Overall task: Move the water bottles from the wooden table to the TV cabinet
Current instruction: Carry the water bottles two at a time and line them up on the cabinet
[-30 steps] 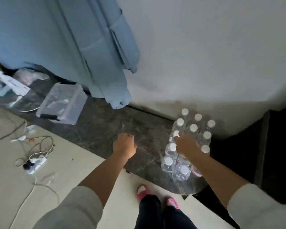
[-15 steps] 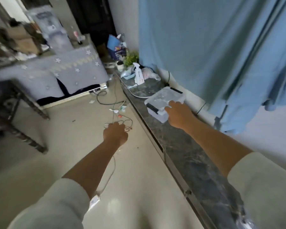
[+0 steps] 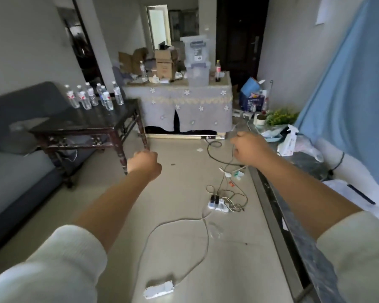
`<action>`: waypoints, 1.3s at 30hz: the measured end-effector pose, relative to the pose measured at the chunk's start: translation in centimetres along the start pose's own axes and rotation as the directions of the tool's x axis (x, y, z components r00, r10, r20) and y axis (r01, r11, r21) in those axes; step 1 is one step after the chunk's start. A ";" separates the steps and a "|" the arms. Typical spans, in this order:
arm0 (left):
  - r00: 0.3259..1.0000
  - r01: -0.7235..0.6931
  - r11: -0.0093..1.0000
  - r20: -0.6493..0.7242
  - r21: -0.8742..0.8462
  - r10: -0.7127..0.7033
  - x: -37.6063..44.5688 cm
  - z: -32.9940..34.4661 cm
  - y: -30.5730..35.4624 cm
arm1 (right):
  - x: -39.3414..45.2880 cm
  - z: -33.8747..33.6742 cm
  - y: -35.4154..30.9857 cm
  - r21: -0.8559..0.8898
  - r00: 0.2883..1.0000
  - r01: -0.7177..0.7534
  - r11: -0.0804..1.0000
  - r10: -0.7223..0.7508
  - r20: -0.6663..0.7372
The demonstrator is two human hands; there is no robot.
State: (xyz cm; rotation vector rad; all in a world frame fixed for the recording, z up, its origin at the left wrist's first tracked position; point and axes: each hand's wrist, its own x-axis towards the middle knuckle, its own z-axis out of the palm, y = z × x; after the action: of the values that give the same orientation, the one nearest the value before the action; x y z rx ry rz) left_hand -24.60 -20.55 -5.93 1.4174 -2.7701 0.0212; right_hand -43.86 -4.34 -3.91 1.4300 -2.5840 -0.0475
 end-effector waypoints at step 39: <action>0.949 0.292 0.956 -0.123 -0.001 -0.290 69.4 -5.8 -28.8 | 80.4 3.3 -24.9 0.092 0.944 0.330 0.940 -0.326 -0.060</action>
State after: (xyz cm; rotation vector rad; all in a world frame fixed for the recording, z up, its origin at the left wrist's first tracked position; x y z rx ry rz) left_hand -41.72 -93.46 2.09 1.7507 -2.4445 0.1204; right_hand -65.30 -85.60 1.78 1.8633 -2.3149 0.0681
